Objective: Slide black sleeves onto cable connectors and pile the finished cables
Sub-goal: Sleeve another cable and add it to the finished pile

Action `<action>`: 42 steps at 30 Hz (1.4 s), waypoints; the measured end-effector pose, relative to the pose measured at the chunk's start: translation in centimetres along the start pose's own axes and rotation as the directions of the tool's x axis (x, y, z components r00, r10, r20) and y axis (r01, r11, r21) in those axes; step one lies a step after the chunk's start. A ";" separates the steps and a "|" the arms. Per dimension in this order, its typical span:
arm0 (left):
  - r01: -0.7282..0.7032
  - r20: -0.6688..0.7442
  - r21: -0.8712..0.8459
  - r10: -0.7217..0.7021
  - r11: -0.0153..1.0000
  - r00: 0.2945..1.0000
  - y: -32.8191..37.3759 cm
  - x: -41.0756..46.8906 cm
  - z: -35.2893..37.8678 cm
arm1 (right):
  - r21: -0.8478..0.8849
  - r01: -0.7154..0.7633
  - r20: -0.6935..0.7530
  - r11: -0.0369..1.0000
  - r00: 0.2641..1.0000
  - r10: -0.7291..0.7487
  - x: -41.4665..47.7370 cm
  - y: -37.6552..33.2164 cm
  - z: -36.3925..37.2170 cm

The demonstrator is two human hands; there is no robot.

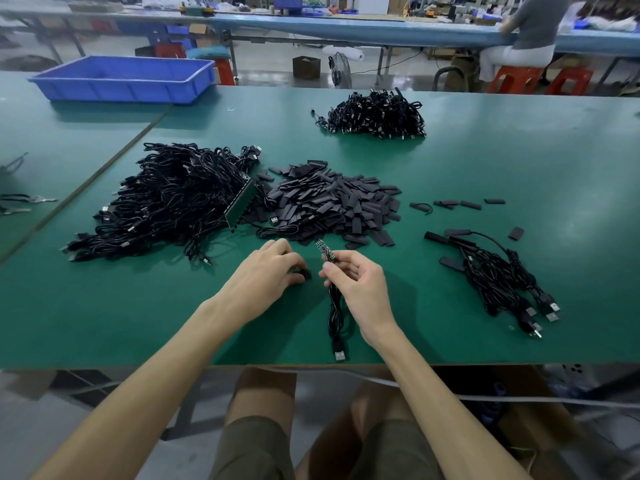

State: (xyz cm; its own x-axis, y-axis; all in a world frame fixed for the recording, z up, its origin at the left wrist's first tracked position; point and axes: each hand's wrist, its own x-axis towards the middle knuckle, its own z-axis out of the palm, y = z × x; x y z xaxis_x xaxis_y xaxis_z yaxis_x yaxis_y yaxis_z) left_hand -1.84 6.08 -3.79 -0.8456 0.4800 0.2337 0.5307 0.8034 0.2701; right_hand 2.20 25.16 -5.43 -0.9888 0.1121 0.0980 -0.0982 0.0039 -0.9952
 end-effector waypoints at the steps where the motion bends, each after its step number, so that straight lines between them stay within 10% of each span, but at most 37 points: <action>1: -0.028 -0.010 0.039 0.028 0.999 1.000 0.1 -0.1 -0.1 | -0.002 0.000 0.000 1.000 1.000 0.000 0.0 0.0 0.0; 20: -0.012 -0.005 0.076 0.012 0.997 1.000 1.5 1.1 -0.8 | -0.050 0.017 -0.030 0.999 0.999 -0.018 0.2 0.2 0.0; 31: 0.056 -0.120 -0.332 -0.101 0.942 0.988 1.7 0.1 0.4 | -0.013 0.046 -0.024 0.999 0.999 -0.047 0.2 0.1 0.0; 42: 0.225 0.225 -0.681 -0.093 0.697 0.970 0.4 0.8 -0.7 | 0.128 0.055 0.021 0.990 0.998 -0.058 0.2 -0.3 -0.4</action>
State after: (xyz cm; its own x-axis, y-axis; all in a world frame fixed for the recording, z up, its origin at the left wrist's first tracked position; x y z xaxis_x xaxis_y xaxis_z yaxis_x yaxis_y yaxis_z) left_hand -2.23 6.52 -2.84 -0.8826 0.4700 -0.0086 0.2194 0.4281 0.8767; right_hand 2.13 25.60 -5.08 -0.9836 0.0912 0.1559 -0.1660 -0.1170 -0.9792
